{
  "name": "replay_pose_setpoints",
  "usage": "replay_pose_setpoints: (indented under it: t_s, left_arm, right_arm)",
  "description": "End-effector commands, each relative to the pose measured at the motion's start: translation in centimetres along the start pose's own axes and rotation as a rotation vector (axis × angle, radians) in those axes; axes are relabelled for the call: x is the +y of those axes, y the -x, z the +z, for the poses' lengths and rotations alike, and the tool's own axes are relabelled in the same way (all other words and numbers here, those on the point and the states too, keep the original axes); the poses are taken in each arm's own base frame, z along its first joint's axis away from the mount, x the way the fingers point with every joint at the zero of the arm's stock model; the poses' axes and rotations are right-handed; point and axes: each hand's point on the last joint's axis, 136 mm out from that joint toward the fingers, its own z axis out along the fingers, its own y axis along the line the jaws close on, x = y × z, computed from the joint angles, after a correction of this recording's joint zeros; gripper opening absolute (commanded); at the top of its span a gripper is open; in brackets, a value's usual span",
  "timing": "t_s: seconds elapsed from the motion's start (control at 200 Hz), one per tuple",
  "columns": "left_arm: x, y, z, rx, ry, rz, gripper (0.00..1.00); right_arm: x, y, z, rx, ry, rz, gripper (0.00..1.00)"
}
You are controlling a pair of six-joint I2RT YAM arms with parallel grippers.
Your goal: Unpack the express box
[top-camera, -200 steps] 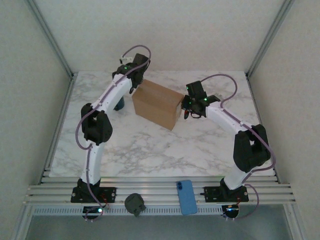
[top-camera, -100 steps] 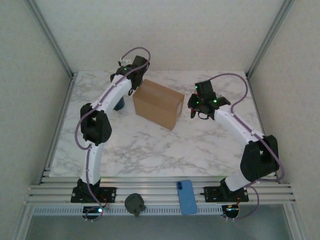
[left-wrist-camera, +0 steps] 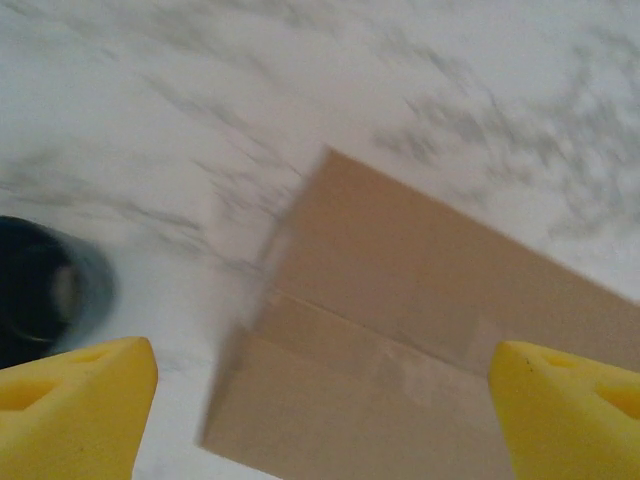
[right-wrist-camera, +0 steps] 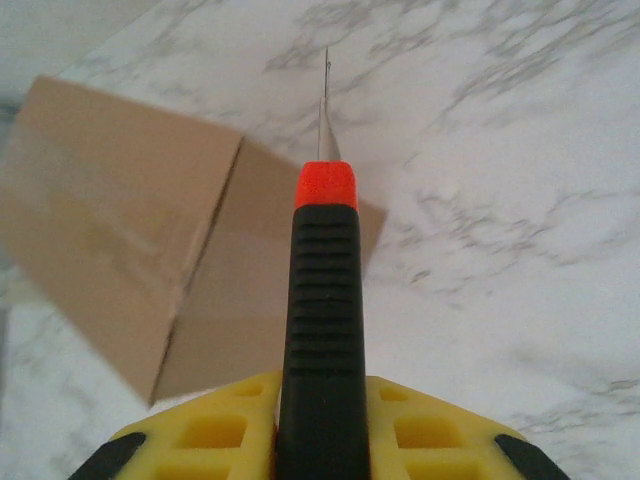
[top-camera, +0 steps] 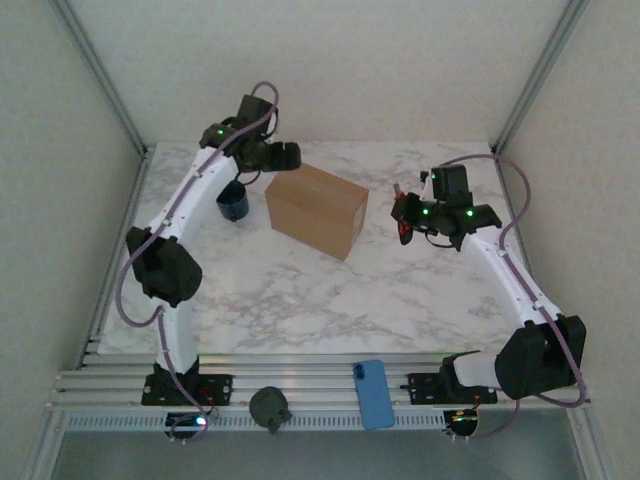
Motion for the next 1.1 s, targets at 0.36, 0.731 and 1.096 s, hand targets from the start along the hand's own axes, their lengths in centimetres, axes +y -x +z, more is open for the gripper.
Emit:
replay_pose_setpoints:
  t_s: [0.36, 0.731, 1.096]
  left_arm:
    - [1.8, -3.2, 5.6, 0.195, -0.105, 0.001, 0.86]
    - [0.4, 2.4, 0.9, 0.030, -0.124, 0.009, 0.91]
    - [2.4, 0.0, 7.1, 0.149, -0.113, 0.004, 0.90]
  right_arm:
    - [5.5, -4.5, -3.3, 0.102, 0.411, -0.096, 0.00]
    - [5.0, -5.0, -2.5, 0.114, 0.413, -0.074, 0.00]
    - [1.1, -5.4, -1.5, 0.006, 0.224, 0.109, 0.00]
